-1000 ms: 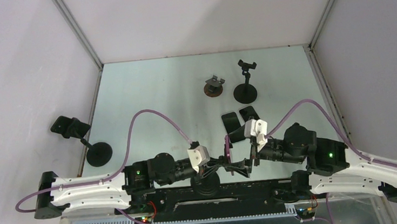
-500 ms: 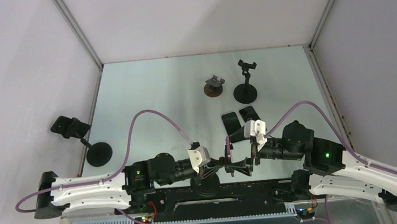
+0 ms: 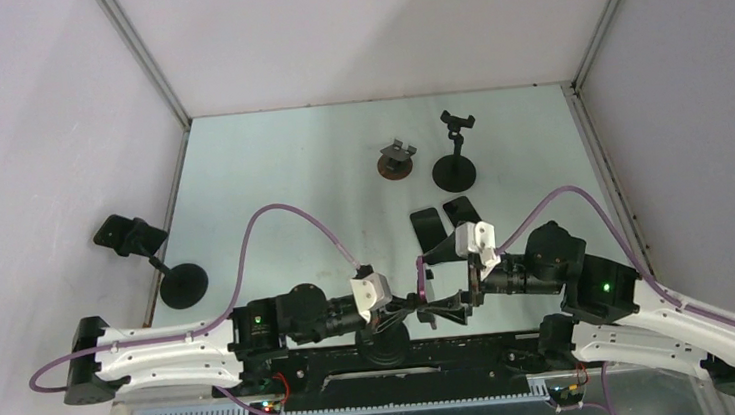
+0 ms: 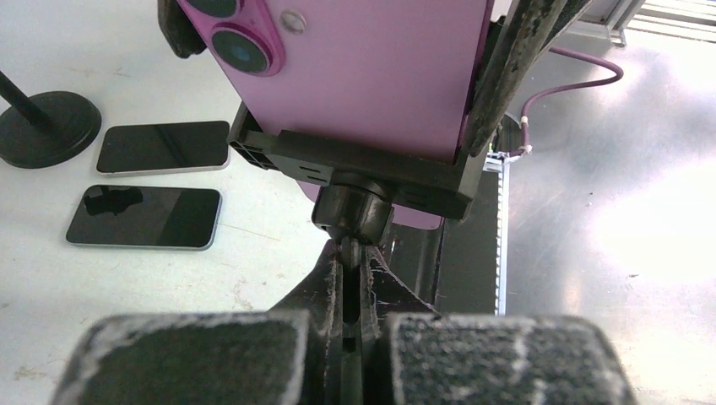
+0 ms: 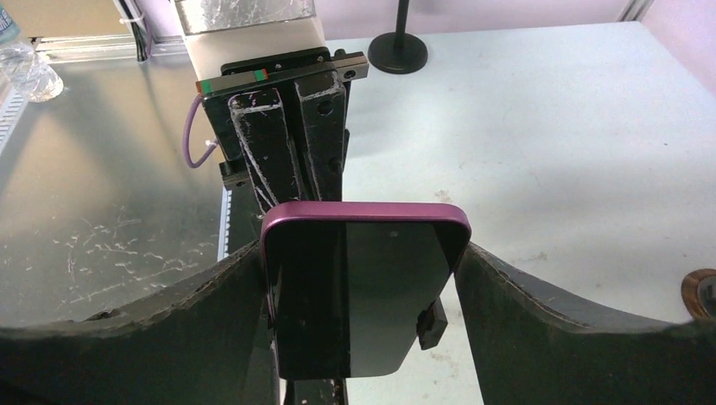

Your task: Remove the phone from the phone stand

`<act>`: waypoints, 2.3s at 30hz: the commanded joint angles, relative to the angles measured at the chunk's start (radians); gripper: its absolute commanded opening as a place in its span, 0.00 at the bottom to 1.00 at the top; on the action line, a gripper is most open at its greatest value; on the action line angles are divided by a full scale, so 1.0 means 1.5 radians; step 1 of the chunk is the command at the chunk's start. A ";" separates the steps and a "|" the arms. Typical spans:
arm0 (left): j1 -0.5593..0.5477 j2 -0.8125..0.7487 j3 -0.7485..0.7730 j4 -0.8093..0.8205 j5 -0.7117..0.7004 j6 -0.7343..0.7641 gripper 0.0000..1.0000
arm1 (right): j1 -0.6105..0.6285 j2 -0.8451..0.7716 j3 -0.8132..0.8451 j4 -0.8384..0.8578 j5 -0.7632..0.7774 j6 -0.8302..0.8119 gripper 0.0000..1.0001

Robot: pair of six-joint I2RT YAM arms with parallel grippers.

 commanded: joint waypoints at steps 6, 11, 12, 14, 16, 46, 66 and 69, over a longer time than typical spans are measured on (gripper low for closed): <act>0.001 -0.005 0.036 0.096 0.003 0.000 0.00 | -0.019 0.006 -0.003 0.019 -0.029 0.016 0.78; 0.000 -0.002 0.039 0.096 0.007 0.002 0.00 | -0.040 0.007 -0.005 0.014 -0.041 0.033 0.96; 0.001 -0.002 0.039 0.095 0.007 0.002 0.00 | -0.050 0.006 -0.007 0.013 -0.042 0.034 0.97; 0.001 -0.002 0.039 0.095 0.007 0.003 0.00 | -0.066 0.005 -0.010 0.016 -0.058 0.039 0.98; 0.000 -0.002 0.038 0.095 0.006 0.003 0.00 | -0.083 0.004 -0.013 0.019 -0.084 0.042 0.98; 0.001 -0.016 0.019 0.096 -0.009 -0.007 0.00 | -0.127 0.015 -0.031 0.053 -0.166 0.037 0.45; 0.001 -0.021 -0.028 0.180 -0.050 0.010 0.00 | -0.079 0.021 -0.038 0.032 -0.255 -0.183 0.00; 0.001 -0.025 -0.050 0.217 -0.053 0.024 0.00 | -0.088 0.037 -0.038 0.034 -0.276 -0.189 0.00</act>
